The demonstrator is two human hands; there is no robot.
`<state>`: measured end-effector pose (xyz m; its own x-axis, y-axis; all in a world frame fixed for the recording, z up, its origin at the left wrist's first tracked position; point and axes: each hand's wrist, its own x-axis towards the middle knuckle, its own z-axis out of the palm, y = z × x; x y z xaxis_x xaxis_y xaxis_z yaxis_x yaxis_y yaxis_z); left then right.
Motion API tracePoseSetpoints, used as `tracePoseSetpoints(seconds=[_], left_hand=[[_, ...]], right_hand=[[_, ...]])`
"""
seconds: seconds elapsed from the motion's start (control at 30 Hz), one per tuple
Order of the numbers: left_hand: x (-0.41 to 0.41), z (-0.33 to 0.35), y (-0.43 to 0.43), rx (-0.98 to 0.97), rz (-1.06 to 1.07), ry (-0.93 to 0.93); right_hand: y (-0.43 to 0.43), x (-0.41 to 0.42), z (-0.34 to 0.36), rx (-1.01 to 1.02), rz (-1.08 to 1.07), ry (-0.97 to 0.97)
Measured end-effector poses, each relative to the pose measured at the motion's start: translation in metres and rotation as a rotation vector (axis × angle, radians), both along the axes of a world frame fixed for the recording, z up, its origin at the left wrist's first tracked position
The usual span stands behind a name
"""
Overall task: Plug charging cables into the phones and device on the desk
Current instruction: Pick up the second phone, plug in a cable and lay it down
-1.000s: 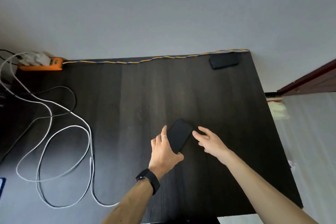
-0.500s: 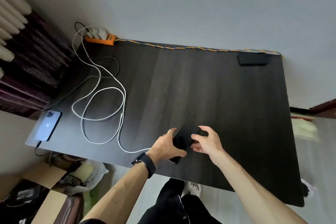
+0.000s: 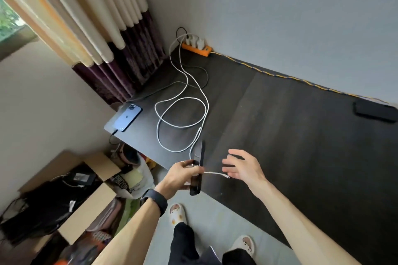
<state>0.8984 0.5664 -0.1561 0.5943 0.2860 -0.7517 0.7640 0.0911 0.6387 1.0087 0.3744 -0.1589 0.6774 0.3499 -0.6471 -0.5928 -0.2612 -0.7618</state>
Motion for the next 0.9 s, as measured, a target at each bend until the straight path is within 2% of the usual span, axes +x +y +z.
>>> tracePoseSetpoints(seconds=[0.13, 0.27, 0.43, 0.57, 0.7, 0.9], left_hand=[[-0.02, -0.006, 0.069, -0.118, 0.253, -0.045], [-0.022, -0.012, 0.137, -0.168, 0.36, -0.069], [-0.011, -0.021, 0.217, -0.248, 0.325, -0.069], [-0.009, -0.039, 0.263, -0.302, 0.304, -0.045], [-0.005, -0.048, 0.289, -0.351, 0.286, -0.029], [0.007, -0.054, 0.31, -0.407, 0.245, -0.034]], right_hand=[[0.052, -0.008, -0.015, -0.076, 0.051, -0.026], [0.108, -0.011, -0.042, -0.234, 0.097, -0.053], [0.176, -0.017, -0.076, -0.58, 0.264, -0.177], [0.221, -0.014, -0.098, -0.782, 0.329, -0.224], [0.254, -0.001, -0.108, -0.949, 0.2, -0.299], [0.269, 0.021, -0.112, -1.105, 0.185, -0.235]])
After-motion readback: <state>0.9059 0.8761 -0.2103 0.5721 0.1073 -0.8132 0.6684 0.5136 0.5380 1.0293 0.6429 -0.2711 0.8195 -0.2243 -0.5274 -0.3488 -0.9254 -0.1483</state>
